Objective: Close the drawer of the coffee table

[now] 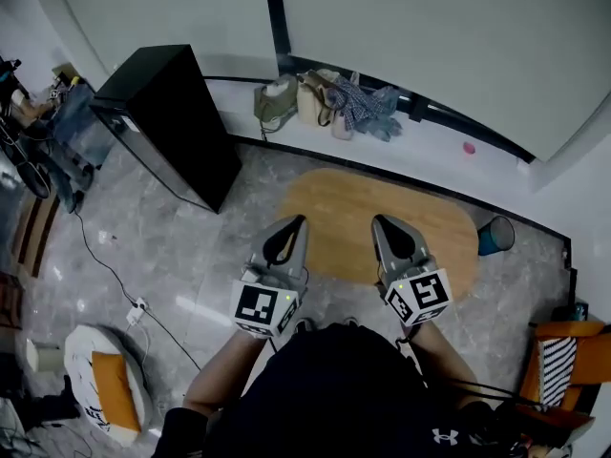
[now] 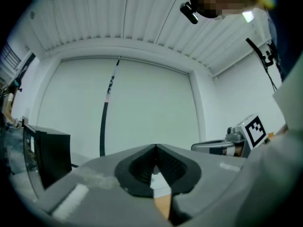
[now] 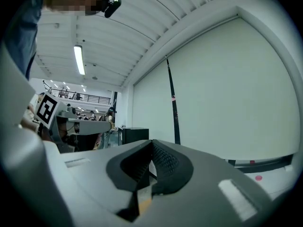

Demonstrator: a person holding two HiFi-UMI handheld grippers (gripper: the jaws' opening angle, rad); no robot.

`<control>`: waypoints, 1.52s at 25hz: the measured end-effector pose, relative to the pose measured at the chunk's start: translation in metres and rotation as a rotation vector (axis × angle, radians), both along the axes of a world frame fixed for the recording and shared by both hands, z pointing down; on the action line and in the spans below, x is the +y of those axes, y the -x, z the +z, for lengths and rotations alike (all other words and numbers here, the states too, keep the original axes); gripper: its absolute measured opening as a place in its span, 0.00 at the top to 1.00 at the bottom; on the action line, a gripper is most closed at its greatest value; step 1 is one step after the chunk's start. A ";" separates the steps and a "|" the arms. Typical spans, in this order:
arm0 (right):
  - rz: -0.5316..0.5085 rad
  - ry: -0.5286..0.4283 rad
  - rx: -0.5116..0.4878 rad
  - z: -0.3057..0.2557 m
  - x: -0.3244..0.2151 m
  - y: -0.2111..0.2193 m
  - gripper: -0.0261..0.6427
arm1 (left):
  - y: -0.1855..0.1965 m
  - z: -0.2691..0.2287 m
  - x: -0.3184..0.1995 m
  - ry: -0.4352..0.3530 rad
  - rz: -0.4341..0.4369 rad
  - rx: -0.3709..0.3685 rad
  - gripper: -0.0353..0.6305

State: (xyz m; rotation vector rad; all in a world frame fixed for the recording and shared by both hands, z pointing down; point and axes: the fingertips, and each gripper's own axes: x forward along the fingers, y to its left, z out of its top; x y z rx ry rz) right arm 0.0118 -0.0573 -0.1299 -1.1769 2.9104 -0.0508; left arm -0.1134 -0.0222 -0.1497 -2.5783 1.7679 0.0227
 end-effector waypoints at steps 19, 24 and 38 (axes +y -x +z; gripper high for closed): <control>-0.003 -0.059 0.048 0.002 0.032 0.050 0.96 | 0.047 0.032 0.015 0.043 0.018 -0.006 0.94; 0.018 -0.064 0.046 0.001 0.039 0.054 0.96 | 0.049 0.029 0.017 0.012 0.050 -0.051 0.94; 0.096 -0.026 0.034 0.016 0.050 0.037 0.96 | 0.039 0.048 0.024 0.068 0.101 -0.068 0.94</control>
